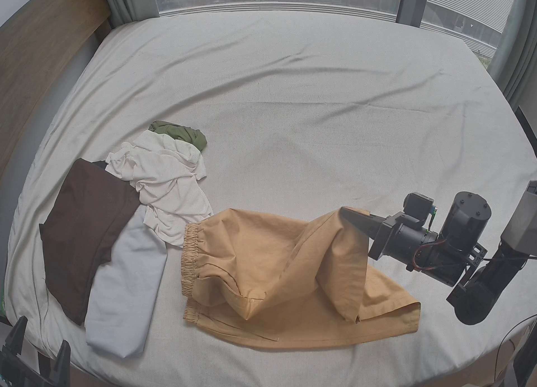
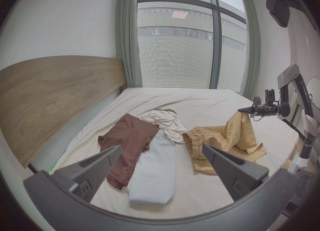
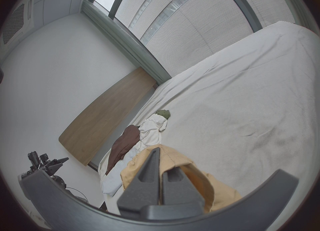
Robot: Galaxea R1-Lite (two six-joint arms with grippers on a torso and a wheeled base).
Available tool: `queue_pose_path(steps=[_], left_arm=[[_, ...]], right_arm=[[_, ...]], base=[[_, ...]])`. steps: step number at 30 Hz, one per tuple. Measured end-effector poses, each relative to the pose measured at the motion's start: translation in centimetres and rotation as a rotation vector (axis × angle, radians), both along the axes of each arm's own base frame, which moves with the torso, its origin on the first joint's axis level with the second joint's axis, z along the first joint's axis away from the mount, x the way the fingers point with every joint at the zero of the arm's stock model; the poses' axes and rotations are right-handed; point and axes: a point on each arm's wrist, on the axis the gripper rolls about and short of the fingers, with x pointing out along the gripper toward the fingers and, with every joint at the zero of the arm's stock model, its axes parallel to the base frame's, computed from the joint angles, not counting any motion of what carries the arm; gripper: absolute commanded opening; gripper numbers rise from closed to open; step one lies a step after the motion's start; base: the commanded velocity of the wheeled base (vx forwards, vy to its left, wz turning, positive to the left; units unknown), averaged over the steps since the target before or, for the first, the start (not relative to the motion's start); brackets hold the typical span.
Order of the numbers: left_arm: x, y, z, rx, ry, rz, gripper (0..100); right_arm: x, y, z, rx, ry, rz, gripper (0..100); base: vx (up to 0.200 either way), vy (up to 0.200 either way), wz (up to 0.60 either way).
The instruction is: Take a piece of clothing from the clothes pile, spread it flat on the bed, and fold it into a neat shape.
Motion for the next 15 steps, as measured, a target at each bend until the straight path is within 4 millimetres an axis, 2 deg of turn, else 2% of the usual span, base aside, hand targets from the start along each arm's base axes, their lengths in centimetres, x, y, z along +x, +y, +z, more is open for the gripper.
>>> queue_pose_path(steps=[15], left_arm=[[0.0,0.0,0.0,0.017,-0.002,-0.009,100]], right_arm=[[0.5,-3.3,1.9,0.022,-0.053,-0.056,0]], base=[[0.0,0.0,0.0]])
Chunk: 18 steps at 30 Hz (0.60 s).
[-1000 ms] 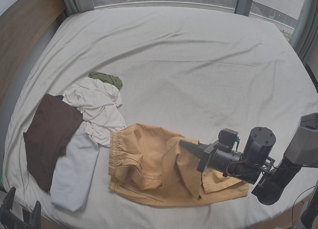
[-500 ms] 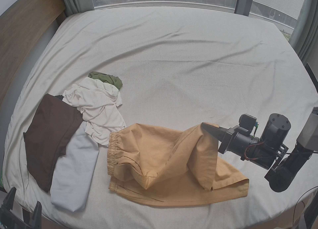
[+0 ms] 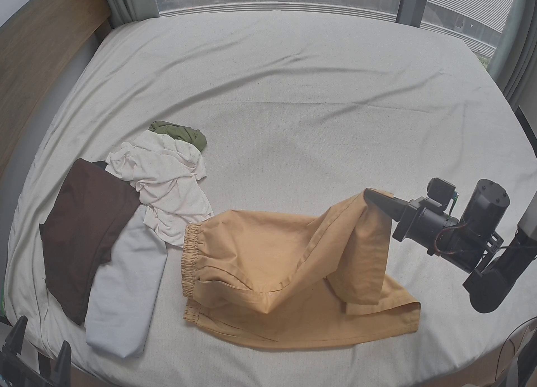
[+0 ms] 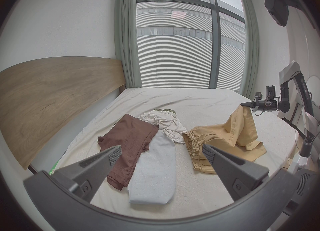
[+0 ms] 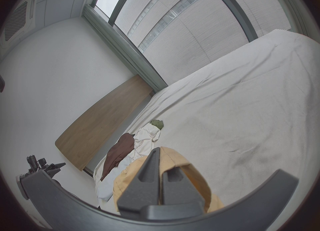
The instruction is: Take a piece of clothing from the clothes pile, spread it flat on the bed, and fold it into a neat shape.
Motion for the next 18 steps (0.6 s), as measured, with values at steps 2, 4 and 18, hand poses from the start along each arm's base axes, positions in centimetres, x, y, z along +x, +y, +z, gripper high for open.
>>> queue_pose_path(steps=[2,4,18], left_arm=[[0.0,0.0,0.0,0.008,-0.001,-0.002,100],[0.0,0.0,0.0,0.018,-0.003,-0.003,100],[0.0,0.0,0.1,0.028,-0.01,-0.014,100]], right_arm=[[0.0,-0.5,0.3,0.002,-0.008,-0.01,0],[0.1,-0.8,0.5,0.005,-0.015,-0.021,0],[0.3,-2.2,0.9,0.009,-0.033,-0.042,0]], base=[[0.0,0.0,0.0],[0.0,0.0,0.0],[0.0,0.0,0.0]])
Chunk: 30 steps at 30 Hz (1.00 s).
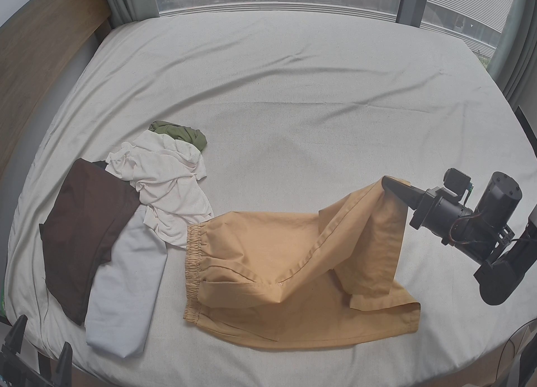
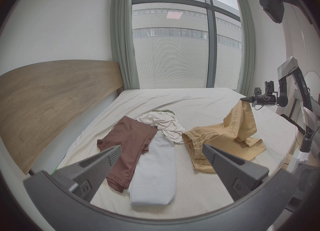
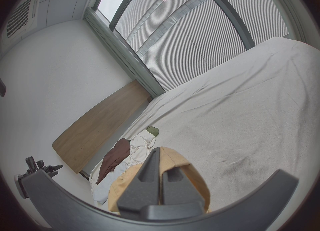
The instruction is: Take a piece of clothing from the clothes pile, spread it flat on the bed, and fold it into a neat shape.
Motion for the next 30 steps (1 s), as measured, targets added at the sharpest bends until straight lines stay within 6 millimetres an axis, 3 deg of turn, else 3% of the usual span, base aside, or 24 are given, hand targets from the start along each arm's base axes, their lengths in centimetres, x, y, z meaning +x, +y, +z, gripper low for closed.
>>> queue_pose_path(steps=[30], left_arm=[[0.0,0.0,0.7,-0.008,-0.059,-0.011,100]], right_arm=[[0.2,-1.1,0.1,0.025,0.02,-0.009,0]], base=[[0.0,0.0,0.0]])
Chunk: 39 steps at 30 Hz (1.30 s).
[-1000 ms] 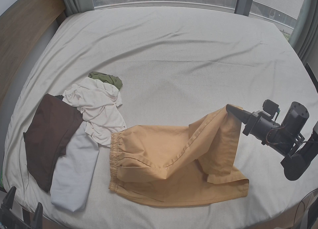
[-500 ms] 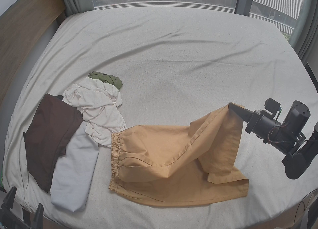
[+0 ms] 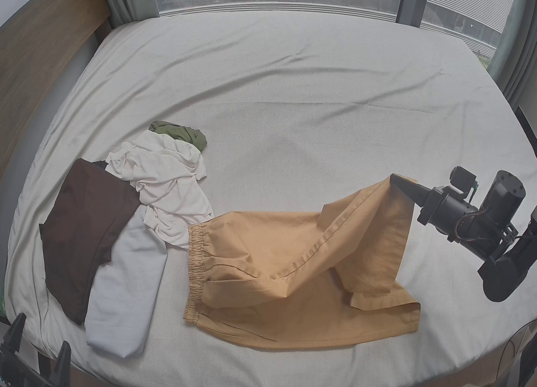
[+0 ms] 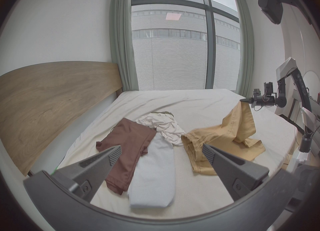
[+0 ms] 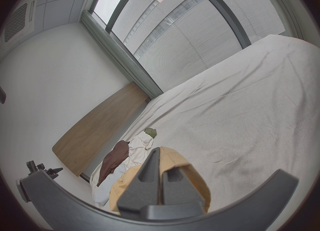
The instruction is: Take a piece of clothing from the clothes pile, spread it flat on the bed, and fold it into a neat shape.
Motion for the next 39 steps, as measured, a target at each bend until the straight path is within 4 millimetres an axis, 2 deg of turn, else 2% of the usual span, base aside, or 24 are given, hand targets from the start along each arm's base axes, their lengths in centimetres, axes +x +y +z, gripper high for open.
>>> queue_pose_path(steps=[4,5,8,9,12,13,15,17,19,25,30,34,39], left_arm=[[-0.6,0.0,3.1,-0.01,-0.146,0.002,100],[-0.9,0.0,4.7,-0.014,-0.188,-0.003,100],[-1.5,0.1,7.8,-0.026,-0.234,-0.037,100],[-1.7,0.1,9.7,-0.036,-0.253,-0.065,100],[-1.7,0.2,12.3,-0.066,-0.274,-0.118,100],[-1.5,0.3,13.6,-0.101,-0.268,-0.161,100],[-0.9,0.3,14.7,-0.145,-0.246,-0.207,100],[0.8,0.1,15.7,-0.193,-0.173,-0.271,100],[2.1,-0.1,16.0,-0.211,-0.119,-0.309,100],[7.9,-1.8,17.0,-0.199,0.011,-0.434,100],[11.9,-3.0,17.0,-0.147,0.076,-0.473,100],[14.1,-3.7,16.0,-0.121,0.149,-0.482,100],[15.7,-4.2,13.6,-0.116,0.271,-0.486,100]], right_arm=[[0.0,0.0,0.0,-0.001,0.001,-0.001,0],[0.0,0.0,-0.1,-0.001,0.002,-0.001,0],[0.1,0.0,-0.1,-0.004,0.002,0.0,0],[0.1,0.0,-0.2,-0.006,0.004,0.0,0],[0.1,0.0,-0.3,-0.007,0.006,-0.001,0],[0.1,0.0,-0.3,-0.009,0.007,0.001,0],[0.1,0.0,-0.3,-0.01,0.007,0.003,0],[0.0,0.0,-0.3,-0.011,0.009,0.006,0],[-0.1,0.0,-0.3,-0.012,0.009,0.009,0],[-0.6,-0.1,-0.3,-0.017,0.01,0.041,0],[-1.1,-0.6,-0.5,-0.021,0.024,0.058,0],[-1.2,-0.8,-0.6,-0.024,0.032,0.06,0],[-1.3,-0.9,-0.8,-0.027,0.039,0.057,0]], base=[[0.0,0.0,0.0],[0.0,0.0,0.0],[0.0,0.0,0.0],[0.0,0.0,0.0],[0.0,0.0,0.0],[0.0,0.0,0.0],[0.0,0.0,0.0],[0.0,0.0,0.0],[0.0,0.0,0.0],[0.0,0.0,0.0],[0.0,0.0,0.0],[0.0,0.0,0.0],[0.0,0.0,0.0]])
